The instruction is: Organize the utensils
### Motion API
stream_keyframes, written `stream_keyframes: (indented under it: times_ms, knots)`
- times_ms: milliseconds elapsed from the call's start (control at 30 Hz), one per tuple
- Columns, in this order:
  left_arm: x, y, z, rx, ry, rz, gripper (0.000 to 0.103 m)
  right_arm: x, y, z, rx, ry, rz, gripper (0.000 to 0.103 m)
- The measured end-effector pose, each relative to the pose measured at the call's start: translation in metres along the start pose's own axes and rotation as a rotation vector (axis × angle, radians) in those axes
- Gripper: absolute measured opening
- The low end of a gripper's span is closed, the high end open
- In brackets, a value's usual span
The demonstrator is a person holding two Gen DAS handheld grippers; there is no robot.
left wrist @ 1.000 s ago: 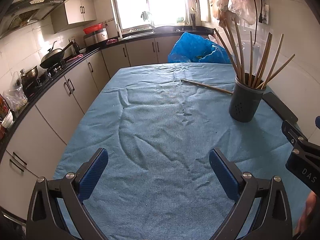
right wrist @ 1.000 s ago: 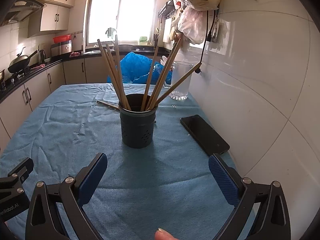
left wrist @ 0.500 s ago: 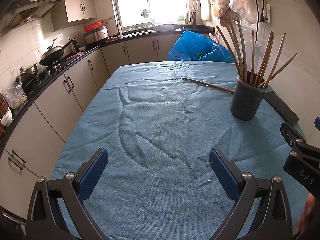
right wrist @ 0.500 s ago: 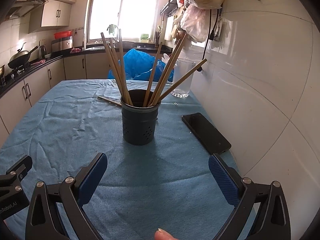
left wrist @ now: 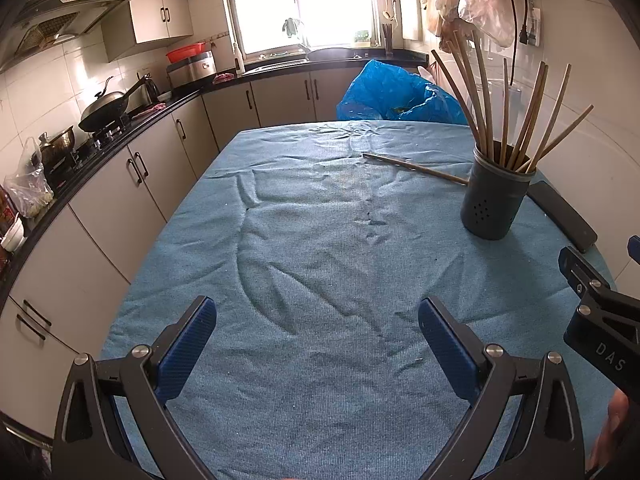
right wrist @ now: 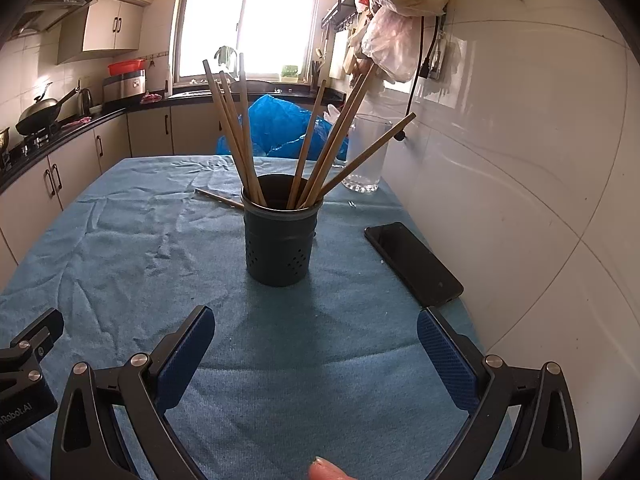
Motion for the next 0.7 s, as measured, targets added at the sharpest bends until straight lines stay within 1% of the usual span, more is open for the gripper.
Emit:
stream_keyframes:
  times_ms: [567,633,700]
  knots:
    - [-0.001,-0.001,0.000,0.006,0.002,0.009,0.101,0.002,0.002,-0.003,-0.008,0.006,0.001,0.103]
    - [-0.009,-0.001,0.001,0.021,-0.022,0.023,0.101,0.005,0.008,-0.004,-0.023,0.016,0.008,0.103]
    - [-0.029,0.012,-0.001,-0.009,-0.053,0.022,0.101,0.012,0.021,-0.007,-0.074,0.041,0.021,0.103]
Point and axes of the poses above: each gripper's, at about its wrist camera, not at the fingertips, and y roughly the way its jaws point, x to its right, z to its top, the point moved 7 cm from there along y, roughly the way its jaws point, and after that the axes turned 15 degrees about y, right-handed, at the moved point
